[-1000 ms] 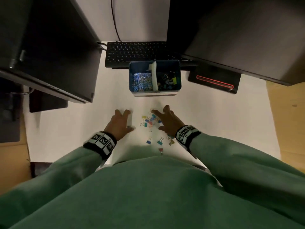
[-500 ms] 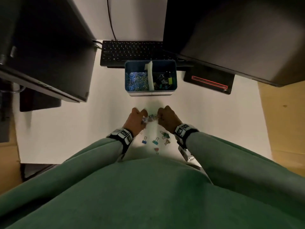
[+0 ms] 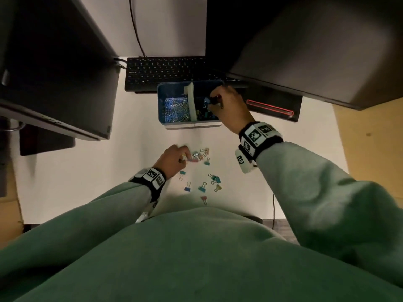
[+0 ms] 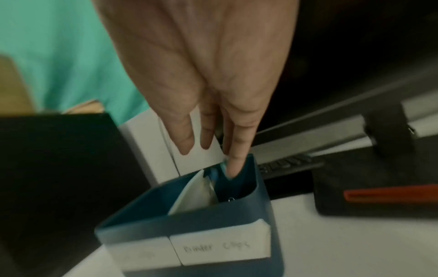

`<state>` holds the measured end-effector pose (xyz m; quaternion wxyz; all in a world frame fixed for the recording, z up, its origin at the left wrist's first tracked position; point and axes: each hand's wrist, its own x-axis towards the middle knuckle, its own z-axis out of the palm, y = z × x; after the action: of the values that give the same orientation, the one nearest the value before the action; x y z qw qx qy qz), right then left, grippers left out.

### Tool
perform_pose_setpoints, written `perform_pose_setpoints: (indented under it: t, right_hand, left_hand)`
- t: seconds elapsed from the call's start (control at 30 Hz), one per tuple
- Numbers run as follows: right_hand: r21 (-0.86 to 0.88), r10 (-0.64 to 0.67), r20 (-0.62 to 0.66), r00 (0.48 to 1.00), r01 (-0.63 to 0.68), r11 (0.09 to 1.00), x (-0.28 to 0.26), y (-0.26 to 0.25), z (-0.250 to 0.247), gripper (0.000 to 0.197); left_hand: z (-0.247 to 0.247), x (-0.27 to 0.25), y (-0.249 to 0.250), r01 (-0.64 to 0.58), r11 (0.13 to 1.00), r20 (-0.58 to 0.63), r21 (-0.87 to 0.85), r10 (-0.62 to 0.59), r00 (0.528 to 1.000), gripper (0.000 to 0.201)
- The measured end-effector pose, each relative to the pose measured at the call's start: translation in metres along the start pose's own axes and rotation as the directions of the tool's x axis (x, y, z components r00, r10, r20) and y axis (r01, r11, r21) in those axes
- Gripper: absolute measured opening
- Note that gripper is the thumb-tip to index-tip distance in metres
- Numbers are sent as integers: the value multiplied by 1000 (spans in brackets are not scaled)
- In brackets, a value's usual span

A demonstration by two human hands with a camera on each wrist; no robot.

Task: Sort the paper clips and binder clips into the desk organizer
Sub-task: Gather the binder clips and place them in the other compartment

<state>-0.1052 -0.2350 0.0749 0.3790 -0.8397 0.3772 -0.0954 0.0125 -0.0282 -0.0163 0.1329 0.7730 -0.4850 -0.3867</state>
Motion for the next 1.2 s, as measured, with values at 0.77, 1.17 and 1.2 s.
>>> perform_pose_setpoints:
  t: [0.77, 1.17, 1.2]
  right_hand:
    - [-356, 101, 493, 864, 94, 930, -72, 43, 116, 34]
    - [475, 170, 2, 985, -151, 867, -8, 10, 11, 2]
    - [331, 135, -2, 991, -127, 935, 2, 3, 5, 9]
  left_hand:
    - [19, -4, 3, 105, 991, -20, 83, -104, 994, 31]
    - [14, 6, 0, 49, 994, -10, 98, -49, 999, 12]
    - [12, 6, 0, 44, 994, -6, 100, -44, 999, 12]
